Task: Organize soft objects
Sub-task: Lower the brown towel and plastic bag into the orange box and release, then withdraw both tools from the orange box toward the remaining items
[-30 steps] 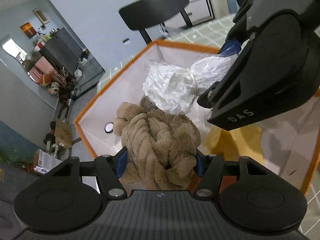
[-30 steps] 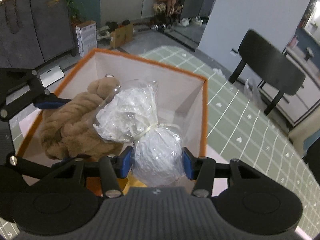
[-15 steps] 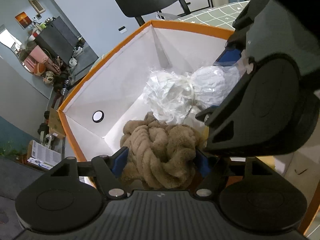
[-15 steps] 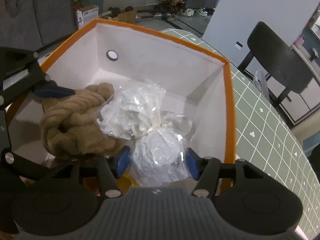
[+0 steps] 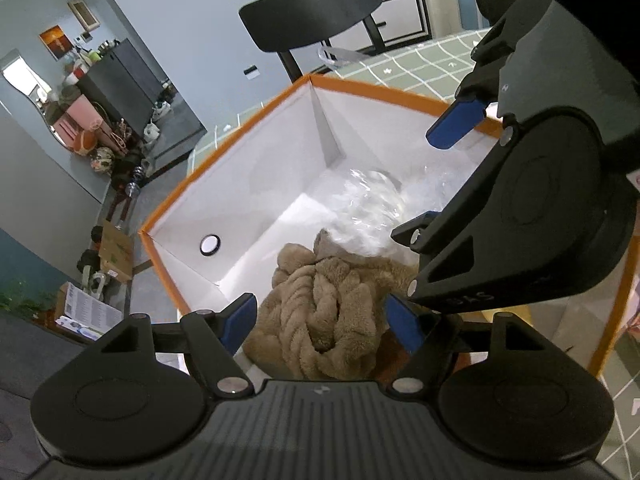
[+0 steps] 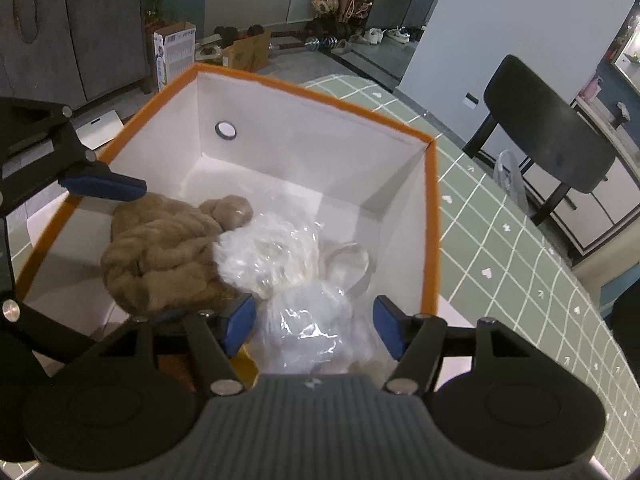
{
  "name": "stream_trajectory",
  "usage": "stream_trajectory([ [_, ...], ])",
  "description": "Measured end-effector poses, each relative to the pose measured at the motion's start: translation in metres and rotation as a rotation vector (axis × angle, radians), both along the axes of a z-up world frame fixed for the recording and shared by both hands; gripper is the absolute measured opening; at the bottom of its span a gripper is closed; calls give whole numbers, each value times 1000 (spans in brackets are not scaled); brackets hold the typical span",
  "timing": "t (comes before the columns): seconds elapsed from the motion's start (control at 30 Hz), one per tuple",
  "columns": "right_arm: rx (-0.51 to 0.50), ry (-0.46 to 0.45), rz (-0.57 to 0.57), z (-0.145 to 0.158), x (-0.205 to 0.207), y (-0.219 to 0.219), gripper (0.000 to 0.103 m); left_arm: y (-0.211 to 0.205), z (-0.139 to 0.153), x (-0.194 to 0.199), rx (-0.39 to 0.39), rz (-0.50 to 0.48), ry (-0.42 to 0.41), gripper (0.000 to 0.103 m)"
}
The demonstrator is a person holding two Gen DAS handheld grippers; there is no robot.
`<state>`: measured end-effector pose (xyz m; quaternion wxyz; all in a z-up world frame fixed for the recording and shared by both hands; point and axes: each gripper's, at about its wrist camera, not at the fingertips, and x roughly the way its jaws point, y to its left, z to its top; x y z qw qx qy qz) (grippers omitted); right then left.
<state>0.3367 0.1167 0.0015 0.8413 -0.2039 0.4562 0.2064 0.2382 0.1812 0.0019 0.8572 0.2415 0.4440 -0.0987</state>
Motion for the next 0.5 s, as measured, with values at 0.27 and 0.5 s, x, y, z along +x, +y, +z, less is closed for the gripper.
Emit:
stream_trajectory([
  [0.27, -17, -38, 5, 26, -18, -3, 66, -1, 23, -14, -7, 6, -37, 87],
  [0.5, -16, -65, 19, 47, -39, -4, 67, 3, 36, -30, -19, 13, -60, 87],
])
